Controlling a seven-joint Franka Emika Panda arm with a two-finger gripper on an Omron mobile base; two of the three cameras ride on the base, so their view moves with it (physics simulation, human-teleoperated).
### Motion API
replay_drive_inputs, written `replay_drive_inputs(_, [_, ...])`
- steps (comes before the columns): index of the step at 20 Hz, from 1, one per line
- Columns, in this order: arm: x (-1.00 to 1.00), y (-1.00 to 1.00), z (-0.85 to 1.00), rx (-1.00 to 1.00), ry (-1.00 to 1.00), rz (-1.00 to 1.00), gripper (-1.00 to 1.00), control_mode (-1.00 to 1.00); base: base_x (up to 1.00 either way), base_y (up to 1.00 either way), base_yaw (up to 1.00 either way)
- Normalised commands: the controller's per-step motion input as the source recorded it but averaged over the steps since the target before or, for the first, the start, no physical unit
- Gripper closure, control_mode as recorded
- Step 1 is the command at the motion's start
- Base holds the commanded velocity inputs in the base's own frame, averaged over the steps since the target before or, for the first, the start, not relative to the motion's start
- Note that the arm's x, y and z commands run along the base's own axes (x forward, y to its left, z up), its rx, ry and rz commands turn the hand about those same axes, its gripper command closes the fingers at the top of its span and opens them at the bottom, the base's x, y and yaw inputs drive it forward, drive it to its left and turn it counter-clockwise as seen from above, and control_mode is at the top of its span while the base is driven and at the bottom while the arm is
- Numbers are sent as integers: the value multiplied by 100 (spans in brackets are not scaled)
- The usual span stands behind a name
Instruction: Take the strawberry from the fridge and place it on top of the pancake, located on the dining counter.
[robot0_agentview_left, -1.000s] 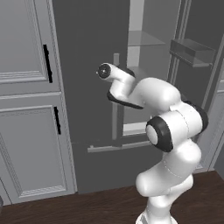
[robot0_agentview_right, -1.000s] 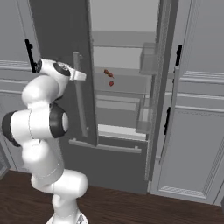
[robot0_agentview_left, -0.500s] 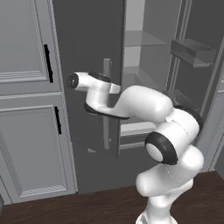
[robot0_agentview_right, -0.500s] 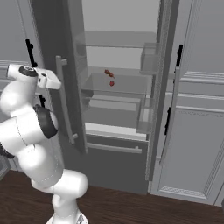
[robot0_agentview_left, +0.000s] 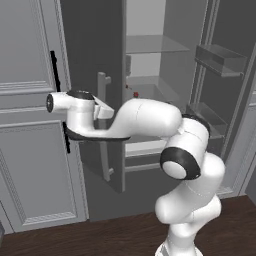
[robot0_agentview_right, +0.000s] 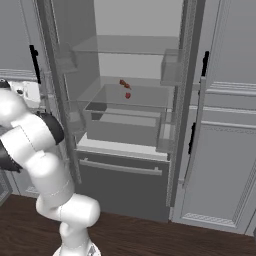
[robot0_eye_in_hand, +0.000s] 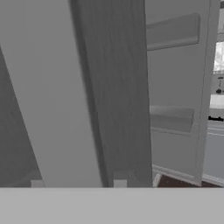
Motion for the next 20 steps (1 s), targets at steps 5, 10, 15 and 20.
replay_drive_inputs(5, [-27, 39, -1, -2, 0, 0, -100, -100, 0, 0, 0])
replay_drive_inputs(10, [0, 0, 0, -1, 1, 2, -100, -100, 0, 0, 0])
replay_drive_inputs(15, [-8, 25, 0, 0, 1, 1, -100, -100, 0, 0, 0])
replay_drive_inputs(20, [-43, 0, 0, 0, 0, 15, -100, -100, 0, 0, 0])
